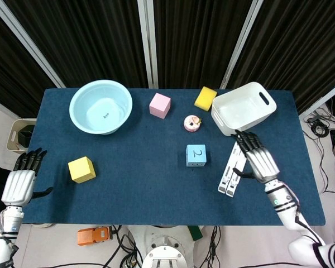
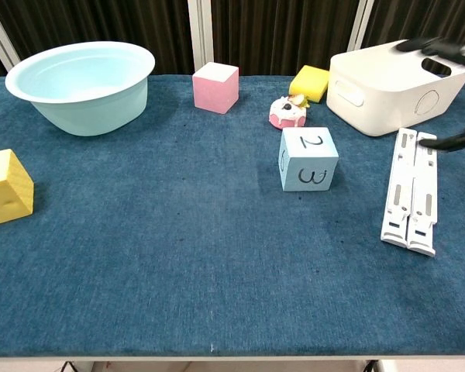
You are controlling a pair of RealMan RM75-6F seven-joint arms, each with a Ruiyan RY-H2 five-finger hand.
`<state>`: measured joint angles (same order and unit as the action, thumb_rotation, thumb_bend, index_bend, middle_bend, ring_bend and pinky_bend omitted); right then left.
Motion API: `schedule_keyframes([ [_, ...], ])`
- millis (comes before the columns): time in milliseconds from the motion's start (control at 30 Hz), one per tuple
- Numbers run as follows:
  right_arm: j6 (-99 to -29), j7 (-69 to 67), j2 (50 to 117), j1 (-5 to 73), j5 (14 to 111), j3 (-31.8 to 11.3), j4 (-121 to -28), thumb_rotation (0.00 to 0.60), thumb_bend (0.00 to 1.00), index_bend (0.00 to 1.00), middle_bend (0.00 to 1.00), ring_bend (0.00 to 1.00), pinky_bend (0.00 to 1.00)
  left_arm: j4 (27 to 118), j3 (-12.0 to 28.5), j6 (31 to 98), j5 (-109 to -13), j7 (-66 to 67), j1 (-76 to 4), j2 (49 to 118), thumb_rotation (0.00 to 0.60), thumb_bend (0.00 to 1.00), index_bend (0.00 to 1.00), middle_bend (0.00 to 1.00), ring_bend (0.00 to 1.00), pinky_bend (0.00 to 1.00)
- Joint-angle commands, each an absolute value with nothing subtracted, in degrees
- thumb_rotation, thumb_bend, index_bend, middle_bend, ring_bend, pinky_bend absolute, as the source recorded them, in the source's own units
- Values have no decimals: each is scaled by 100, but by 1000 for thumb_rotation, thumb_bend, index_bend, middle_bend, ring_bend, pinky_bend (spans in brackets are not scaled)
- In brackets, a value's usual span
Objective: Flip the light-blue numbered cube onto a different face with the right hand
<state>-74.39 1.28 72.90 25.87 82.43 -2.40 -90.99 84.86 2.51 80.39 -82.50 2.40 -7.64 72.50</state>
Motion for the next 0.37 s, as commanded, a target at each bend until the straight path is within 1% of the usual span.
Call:
schedule_keyframes([
  [33, -8232, 579, 6587, 1783, 7917, -137, -9820, 599, 328, 0, 0, 0, 2, 8474, 265, 8080, -8214, 197, -729, 7271, 600, 4, 59, 0, 0, 0],
  [233, -8779, 7, 6597, 1084, 8145, 173, -9641, 600, 328, 0, 0, 0, 2, 8497, 269, 8189, -8183, 156, -649, 7283, 600, 4, 59, 0, 0, 0],
  [367, -9061, -329, 6722, 808, 8361, 234, -9421, 600, 328, 0, 0, 0, 2, 8494, 273, 8244, -8205, 123, -625, 7299, 600, 4, 59, 0, 0, 0],
])
